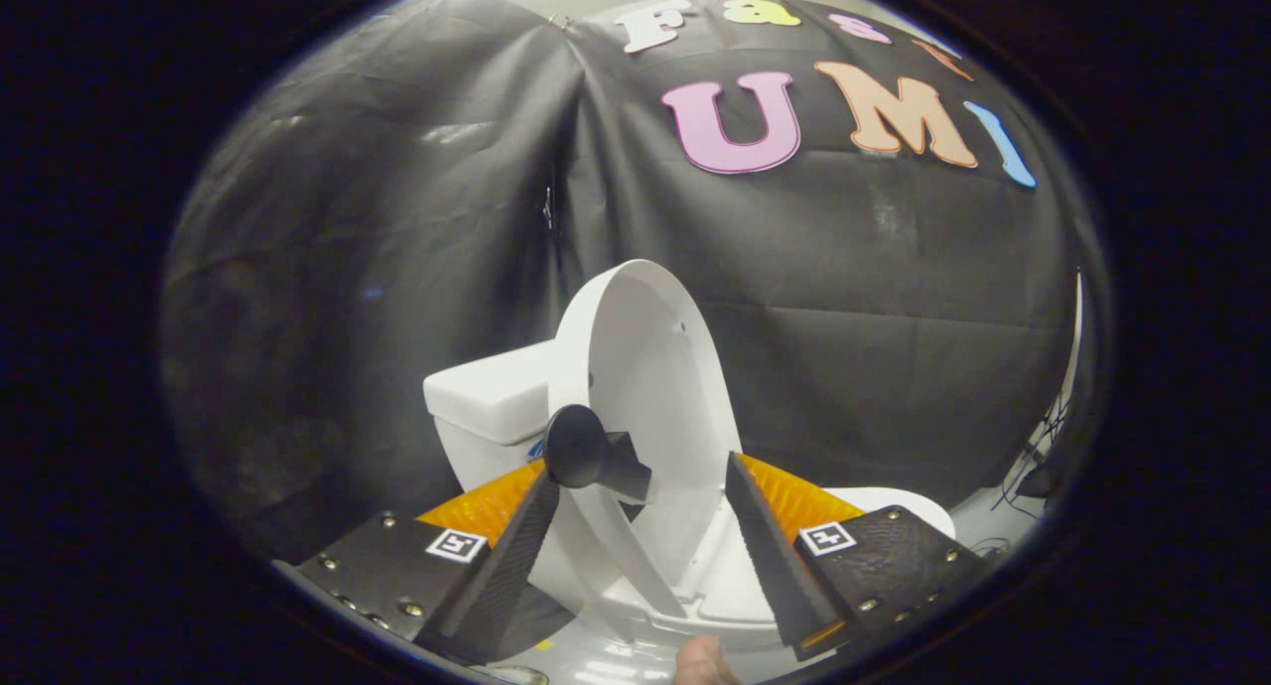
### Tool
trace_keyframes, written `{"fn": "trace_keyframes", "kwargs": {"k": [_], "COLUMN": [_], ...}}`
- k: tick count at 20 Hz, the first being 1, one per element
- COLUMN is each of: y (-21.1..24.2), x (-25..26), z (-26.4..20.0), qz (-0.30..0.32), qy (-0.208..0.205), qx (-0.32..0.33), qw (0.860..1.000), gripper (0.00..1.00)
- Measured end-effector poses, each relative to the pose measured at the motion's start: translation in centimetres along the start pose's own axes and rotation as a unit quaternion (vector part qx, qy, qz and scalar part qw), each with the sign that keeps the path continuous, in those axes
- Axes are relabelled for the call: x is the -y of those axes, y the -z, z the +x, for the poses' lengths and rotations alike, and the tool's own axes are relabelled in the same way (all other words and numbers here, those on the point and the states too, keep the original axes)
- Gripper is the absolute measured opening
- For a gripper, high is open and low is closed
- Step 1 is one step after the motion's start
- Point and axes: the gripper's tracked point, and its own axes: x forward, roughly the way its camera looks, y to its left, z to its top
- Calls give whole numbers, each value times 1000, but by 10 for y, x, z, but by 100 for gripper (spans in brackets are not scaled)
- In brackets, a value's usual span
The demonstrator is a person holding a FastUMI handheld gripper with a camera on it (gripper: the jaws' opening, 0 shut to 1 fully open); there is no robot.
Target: Open the toilet lid.
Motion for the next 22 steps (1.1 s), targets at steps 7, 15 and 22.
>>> {"fn": "trace_keyframes", "kwargs": {"k": [7, 15, 22], "y": [-33, -44, -25], "x": [31, 126, 200], "z": [-26, -67, -106], "qz": [36, 31, 12], "qy": [3, 77, 135], "qx": [35, 51, 41], "qw": [999, 995, 990], "gripper": [99, 99, 99]}}
